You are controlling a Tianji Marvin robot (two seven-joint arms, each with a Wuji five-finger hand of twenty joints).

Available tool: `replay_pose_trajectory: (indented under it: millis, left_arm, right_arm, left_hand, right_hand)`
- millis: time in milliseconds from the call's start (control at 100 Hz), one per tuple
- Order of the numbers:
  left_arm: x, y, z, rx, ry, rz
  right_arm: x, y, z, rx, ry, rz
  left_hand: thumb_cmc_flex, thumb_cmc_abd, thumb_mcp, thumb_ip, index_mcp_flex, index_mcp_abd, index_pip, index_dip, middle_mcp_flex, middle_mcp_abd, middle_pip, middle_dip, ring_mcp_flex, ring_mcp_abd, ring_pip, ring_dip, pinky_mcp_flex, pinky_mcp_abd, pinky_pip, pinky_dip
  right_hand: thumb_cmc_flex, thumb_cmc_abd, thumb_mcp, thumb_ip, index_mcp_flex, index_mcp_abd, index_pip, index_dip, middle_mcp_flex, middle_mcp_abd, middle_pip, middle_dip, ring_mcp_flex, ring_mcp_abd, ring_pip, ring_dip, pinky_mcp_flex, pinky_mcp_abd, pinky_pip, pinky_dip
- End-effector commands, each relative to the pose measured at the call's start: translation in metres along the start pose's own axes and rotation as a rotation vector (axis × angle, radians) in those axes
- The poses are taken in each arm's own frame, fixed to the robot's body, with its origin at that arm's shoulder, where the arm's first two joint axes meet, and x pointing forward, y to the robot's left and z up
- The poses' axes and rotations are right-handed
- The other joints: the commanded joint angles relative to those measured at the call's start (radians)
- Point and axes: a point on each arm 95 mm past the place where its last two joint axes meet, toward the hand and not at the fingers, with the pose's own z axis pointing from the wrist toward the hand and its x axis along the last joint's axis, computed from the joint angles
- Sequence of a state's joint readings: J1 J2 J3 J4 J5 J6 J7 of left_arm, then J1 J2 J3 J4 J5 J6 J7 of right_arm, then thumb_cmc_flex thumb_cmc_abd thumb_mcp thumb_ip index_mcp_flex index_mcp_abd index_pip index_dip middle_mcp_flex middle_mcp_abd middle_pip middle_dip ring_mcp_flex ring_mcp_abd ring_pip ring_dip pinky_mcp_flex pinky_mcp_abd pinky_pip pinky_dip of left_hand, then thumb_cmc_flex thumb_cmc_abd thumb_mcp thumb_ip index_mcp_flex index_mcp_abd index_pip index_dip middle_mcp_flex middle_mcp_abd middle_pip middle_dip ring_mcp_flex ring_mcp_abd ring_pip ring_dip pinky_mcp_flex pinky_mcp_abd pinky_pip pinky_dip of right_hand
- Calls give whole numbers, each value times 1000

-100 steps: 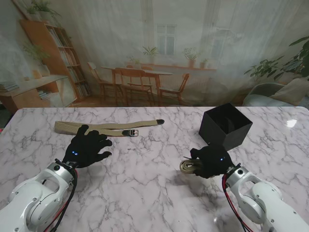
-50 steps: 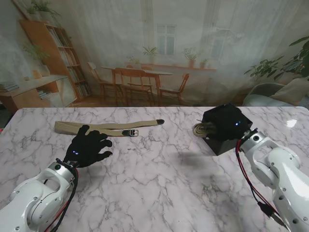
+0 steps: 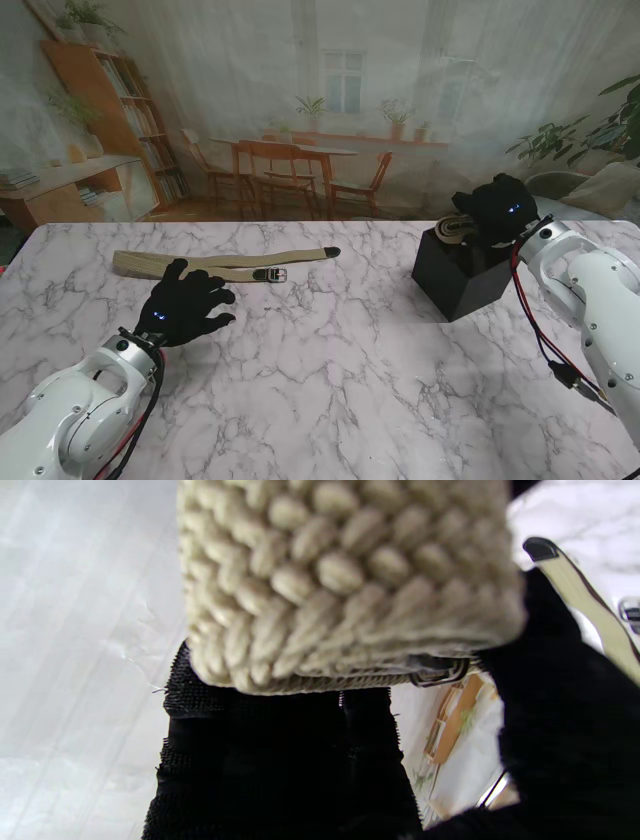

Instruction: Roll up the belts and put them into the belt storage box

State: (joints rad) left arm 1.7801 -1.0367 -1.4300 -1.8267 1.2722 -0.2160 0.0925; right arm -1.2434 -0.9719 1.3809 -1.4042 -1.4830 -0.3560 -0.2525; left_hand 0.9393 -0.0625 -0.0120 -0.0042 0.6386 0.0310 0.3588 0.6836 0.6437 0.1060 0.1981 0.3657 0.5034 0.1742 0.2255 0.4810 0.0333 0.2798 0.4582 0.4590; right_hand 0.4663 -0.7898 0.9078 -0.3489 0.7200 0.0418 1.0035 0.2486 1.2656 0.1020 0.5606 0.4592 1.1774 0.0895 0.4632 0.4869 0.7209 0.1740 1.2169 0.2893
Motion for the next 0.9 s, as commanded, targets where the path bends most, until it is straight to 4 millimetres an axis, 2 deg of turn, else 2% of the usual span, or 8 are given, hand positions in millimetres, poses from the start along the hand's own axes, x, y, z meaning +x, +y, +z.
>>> replay_pose_trajectory:
  millis: [0,420,890]
  left_arm:
    - [1,3,1,-16,4,0]
    - [3,4,2,-18,10,2]
    - [2,5,2,-16,14,5]
  right_arm:
    - [-9,-2,3,20,-8,-19]
    - [-9,-40,19,99,0,-5]
    - [-8,-58,28,121,-18,62]
  left_hand:
    - [-8,42,-8,-17,-26,11,-8,-10,-36,16,-9,12,6,14,6,8,-16,45,-7,7]
    - [-8,41,-8,-17,-25,11,-9,-15,-34,16,-8,13,5,15,7,9,-17,45,-8,4]
    - [-8,41,-8,-17,-26,12,-11,-19,-35,16,-8,13,5,15,7,9,-19,46,-7,1]
  right_hand:
    - [211,109,187,81,106,-313,123,63,108,-109,204,84,41,-123,46,-3,1,-29,-9,5]
    - [197,122,181,79,96,-350,121,51,99,-133,180,59,26,-127,21,-19,-14,-49,-21,4]
    - [195,135,172,79,86,-357,120,37,88,-146,151,27,8,-127,0,-36,-29,-50,-31,3]
